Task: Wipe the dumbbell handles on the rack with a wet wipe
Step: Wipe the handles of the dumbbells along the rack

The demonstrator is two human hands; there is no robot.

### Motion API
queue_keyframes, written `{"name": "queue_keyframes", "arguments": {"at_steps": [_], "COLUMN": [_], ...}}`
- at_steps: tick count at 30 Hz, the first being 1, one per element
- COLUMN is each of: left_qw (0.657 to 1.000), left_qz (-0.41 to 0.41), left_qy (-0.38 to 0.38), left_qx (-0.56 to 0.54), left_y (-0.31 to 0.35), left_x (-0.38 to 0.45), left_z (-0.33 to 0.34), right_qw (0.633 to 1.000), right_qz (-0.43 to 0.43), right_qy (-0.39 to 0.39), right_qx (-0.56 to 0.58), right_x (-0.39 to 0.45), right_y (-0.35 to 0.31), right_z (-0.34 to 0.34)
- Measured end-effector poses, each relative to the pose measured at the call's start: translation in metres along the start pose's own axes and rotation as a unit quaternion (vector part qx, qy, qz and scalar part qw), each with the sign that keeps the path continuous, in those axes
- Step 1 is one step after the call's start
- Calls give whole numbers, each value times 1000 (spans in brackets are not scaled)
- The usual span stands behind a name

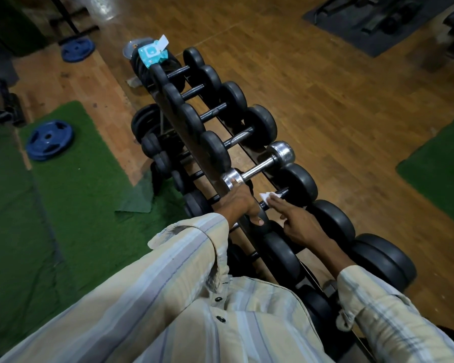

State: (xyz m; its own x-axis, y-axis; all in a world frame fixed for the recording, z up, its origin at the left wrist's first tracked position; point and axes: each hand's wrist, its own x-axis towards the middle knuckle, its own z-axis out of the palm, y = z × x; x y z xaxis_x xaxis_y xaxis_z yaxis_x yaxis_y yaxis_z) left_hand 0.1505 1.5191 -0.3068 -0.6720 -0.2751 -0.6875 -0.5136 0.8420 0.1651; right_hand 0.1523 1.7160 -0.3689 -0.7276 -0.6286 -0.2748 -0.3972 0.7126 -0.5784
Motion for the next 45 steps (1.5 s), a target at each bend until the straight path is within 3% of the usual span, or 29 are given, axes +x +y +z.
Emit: {"name": "queue_keyframes", "arguments": {"at_steps": [4,9,10,15,19,24,27,30,32,35,37,41,45], "left_qw": [1000,1000,1000,1000,999,999,998,999,999,998,997,995,992], "left_qz": [-2,-5,-8,-14,-19,-17,-22,-25,-29,-37,-39,-47,-44], "left_qy": [1,8,6,3,14,9,12,12,25,49,63,84,113], "left_qx": [-5,-13,-11,-21,-27,-43,-49,-36,-25,-9,-6,-22,-45], "left_y": [1,1,1,5,5,5,8,7,7,9,10,9,8], "left_x": [1,-1,-1,-4,-4,-8,-12,-15,-18,-21,-24,-29,-34], "left_z": [0,0,0,-1,0,-2,-3,-3,-3,-1,0,8,18], "right_qw": [991,999,999,982,962,938,900,840,761,609,561,564,619], "right_qz": [94,-31,-22,118,177,225,298,359,384,388,382,385,404], "right_qy": [96,9,15,140,143,169,197,216,234,250,228,132,80], "right_qx": [-9,32,27,37,149,201,248,346,467,645,698,718,669], "right_x": [-1,-5,-7,-1,-1,3,16,32,44,58,61,54,46], "right_y": [-5,-14,-14,-14,-48,-79,-78,-64,-51,-25,-23,-42,-55], "right_z": [0,13,10,2,8,18,19,14,5,5,5,5,10]}}
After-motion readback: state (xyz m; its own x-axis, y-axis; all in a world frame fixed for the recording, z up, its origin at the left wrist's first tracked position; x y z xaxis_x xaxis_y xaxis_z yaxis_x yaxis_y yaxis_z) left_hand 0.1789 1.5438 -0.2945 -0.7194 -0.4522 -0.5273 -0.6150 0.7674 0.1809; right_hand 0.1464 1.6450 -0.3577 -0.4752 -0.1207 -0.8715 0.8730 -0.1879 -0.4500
